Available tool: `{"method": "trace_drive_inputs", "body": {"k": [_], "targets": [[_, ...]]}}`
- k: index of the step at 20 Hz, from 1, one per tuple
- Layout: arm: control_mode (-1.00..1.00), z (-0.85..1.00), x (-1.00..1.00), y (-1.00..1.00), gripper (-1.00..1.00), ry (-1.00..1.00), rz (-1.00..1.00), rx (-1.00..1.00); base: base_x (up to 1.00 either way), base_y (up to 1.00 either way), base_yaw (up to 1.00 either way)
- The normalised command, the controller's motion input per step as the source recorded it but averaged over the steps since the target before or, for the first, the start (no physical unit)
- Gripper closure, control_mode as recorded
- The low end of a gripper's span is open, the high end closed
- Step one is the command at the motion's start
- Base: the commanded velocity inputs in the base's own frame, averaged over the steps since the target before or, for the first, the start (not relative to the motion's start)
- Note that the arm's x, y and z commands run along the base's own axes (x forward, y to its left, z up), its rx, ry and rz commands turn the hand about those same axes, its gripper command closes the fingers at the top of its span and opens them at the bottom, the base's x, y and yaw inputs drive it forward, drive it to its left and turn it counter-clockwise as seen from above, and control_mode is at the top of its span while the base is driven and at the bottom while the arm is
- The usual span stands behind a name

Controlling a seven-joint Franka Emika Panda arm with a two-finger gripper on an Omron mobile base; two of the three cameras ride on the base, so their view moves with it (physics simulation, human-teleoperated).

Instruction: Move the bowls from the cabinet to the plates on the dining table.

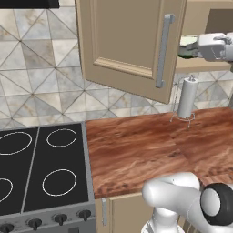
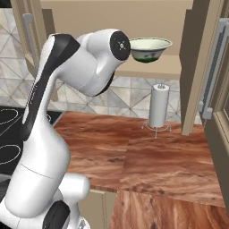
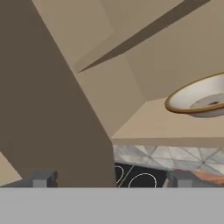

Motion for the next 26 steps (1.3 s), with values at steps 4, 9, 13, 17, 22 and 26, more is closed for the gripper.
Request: {"method": "trace_drive_inputs", "body": {"k": [4, 9, 13, 17, 22, 26], "targets": [[-1.0, -0.11, 0.37, 0.0, -1.0, -0.1, 0.08, 0.0, 0.0, 0.0, 0.0], [-1.0, -0.05, 0.41, 0.03, -1.0, -0.11, 0.04, 0.0, 0.0, 0.0, 0.0], [-1.0, -0.04, 0.49, 0.08, -1.0, -0.09, 0.01, 0.0, 0.0, 0.0, 0.0], [-1.0, -0.04, 0.49, 0.11, -1.0, -0.09, 0.01, -0.01, 0.0, 0.0, 0.0], [-1.0, -0.06, 0.47, 0.1, -1.0, -0.09, 0.01, -0.02, 0.0, 0.0, 0.0], [-1.0, -0.05, 0.5, 0.11, -1.0, -0.08, 0.01, -0.01, 0.0, 0.0, 0.0]]}}
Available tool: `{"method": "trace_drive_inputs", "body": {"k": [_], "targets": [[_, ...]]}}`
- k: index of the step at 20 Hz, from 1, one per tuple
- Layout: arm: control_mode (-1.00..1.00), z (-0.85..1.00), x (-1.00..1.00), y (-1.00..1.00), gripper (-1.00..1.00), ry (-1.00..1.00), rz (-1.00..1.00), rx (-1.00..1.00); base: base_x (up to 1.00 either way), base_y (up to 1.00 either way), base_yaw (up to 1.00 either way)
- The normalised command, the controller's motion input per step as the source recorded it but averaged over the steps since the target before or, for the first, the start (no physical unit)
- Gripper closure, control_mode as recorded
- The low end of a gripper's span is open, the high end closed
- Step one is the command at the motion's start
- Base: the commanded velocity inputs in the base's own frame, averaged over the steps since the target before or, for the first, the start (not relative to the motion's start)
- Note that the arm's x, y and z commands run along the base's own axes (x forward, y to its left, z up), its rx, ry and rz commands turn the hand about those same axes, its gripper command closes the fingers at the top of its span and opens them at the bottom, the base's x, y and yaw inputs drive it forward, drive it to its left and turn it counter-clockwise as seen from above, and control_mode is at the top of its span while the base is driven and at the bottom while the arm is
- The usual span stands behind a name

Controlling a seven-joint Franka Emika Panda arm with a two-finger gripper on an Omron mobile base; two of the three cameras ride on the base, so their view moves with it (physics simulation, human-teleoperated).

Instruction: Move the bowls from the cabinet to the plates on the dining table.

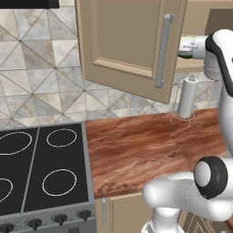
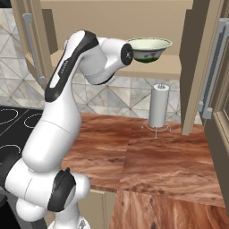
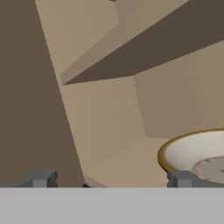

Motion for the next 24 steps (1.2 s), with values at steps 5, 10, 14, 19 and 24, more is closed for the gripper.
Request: {"method": "trace_drive_inputs", "body": {"k": [5, 10, 14, 19, 24], "targets": [[-1.0, 0.01, 0.3, 0.14, -1.0, -0.07, 0.02, 0.0, 0.0, 0.0, 0.0], [-1.0, 0.01, 0.31, 0.12, -1.0, -0.04, 0.02, 0.0, 0.0, 0.0, 0.0], [-1.0, 0.0, 0.27, 0.16, -1.0, -0.05, 0.02, 0.0, 0.0, 0.0, 0.0], [-1.0, 0.15, -0.07, 0.05, -1.0, -0.02, 0.07, 0.02, 0.0, 0.0, 0.0], [-1.0, 0.27, -0.37, 0.02, -1.0, -0.01, 0.1, 0.03, 0.0, 0.0, 0.0]]}}
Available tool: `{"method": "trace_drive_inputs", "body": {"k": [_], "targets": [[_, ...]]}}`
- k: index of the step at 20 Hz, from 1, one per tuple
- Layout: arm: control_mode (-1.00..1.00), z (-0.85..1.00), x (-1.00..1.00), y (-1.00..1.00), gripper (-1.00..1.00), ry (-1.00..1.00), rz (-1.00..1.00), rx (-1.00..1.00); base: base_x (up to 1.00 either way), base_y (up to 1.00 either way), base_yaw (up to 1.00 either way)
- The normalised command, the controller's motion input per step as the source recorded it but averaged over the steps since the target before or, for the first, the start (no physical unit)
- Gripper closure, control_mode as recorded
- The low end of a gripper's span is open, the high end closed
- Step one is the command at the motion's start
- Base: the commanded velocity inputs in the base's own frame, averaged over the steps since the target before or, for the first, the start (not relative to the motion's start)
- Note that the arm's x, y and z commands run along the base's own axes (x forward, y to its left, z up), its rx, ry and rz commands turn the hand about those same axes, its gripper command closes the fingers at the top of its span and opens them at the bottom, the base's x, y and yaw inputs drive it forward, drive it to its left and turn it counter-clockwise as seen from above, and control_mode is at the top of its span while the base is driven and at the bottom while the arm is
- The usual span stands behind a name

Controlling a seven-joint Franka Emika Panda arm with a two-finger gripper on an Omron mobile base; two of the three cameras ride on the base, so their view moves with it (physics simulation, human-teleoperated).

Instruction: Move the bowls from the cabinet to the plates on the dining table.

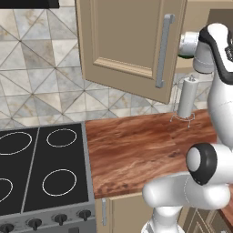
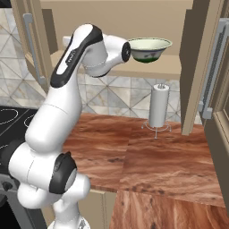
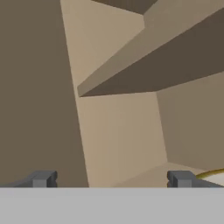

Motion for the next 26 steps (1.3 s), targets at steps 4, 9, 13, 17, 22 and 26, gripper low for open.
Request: {"method": "trace_drive_inputs", "body": {"k": [4, 9, 13, 17, 22, 26], "targets": [[-1.0, 0.22, -0.28, 0.23, -1.0, 0.0, 0.09, 0.01, 0.0, 0.0, 0.0], [-1.0, 0.12, -0.3, 0.38, -1.0, -0.03, 0.05, 0.0, 0.0, 0.0, 0.0], [-1.0, 0.06, -0.45, 0.17, -1.0, -0.08, 0.03, 0.01, 0.0, 0.0, 0.0], [-1.0, 0.02, -0.53, 0.03, -1.0, -0.12, 0.01, 0.03, 0.0, 0.0, 0.0], [-1.0, 0.01, -0.54, 0.07, -1.0, -0.11, 0.01, 0.03, 0.0, 0.0, 0.0], [-1.0, 0.02, -0.55, 0.19, -1.0, -0.1, 0.0, 0.03, 0.0, 0.0, 0.0]]}}
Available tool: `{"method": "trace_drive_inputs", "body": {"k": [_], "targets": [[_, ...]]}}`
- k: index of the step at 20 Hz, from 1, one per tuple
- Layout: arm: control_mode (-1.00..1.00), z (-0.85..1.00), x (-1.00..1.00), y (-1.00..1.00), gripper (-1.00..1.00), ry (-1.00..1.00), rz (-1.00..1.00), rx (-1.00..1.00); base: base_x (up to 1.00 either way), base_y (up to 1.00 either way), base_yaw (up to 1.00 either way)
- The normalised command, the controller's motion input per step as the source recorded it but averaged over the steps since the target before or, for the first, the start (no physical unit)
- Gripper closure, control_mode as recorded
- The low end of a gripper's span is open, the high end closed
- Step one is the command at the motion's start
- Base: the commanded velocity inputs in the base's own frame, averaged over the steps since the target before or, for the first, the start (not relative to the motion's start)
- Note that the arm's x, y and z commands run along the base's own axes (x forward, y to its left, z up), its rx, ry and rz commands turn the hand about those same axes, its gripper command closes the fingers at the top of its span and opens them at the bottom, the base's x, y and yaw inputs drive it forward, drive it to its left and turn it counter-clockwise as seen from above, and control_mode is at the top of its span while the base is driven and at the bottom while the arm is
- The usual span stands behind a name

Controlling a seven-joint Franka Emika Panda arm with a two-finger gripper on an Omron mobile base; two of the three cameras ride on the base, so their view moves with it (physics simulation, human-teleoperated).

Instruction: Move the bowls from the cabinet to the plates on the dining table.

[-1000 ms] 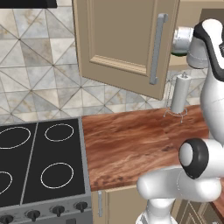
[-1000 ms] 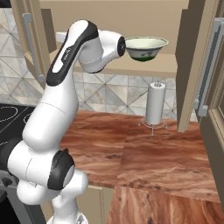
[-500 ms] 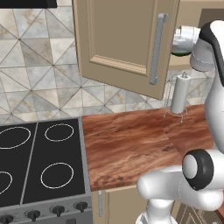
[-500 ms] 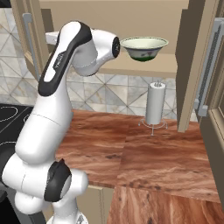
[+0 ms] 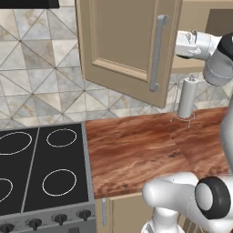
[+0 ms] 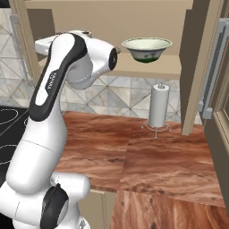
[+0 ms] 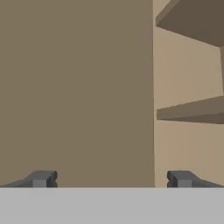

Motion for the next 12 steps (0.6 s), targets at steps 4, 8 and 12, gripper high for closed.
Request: {"method": "trace_drive_inputs", "body": {"k": [4, 8, 12], "targets": [[-1.0, 0.0, -0.42, 0.49, -1.0, -0.09, 0.0, 0.03, 0.0, 0.0, 0.0], [-1.0, -0.03, -0.35, 0.58, -1.0, -0.09, 0.0, 0.02, 0.0, 0.0, 0.0], [-1.0, -0.06, -0.32, 0.6, -1.0, -0.08, 0.0, 0.02, 0.0, 0.0, 0.0]]}}
